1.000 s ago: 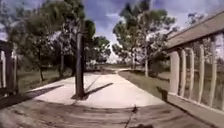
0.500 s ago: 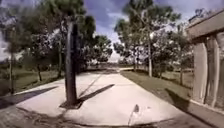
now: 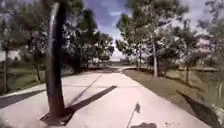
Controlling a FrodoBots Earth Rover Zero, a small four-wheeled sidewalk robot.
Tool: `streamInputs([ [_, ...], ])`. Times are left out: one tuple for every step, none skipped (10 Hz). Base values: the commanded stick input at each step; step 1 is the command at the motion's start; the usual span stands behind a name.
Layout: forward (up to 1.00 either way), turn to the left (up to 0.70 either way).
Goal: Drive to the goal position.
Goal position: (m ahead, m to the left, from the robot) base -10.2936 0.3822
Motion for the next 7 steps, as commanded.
streamInputs([
  [0.99, 0.0],
  [0.99, 0.0],
  [0.99, 0.0],
  [0.99, 0.0],
  [0.99, 0.0],
  [0.99, 0.0],
  [0.99, 0.0],
])
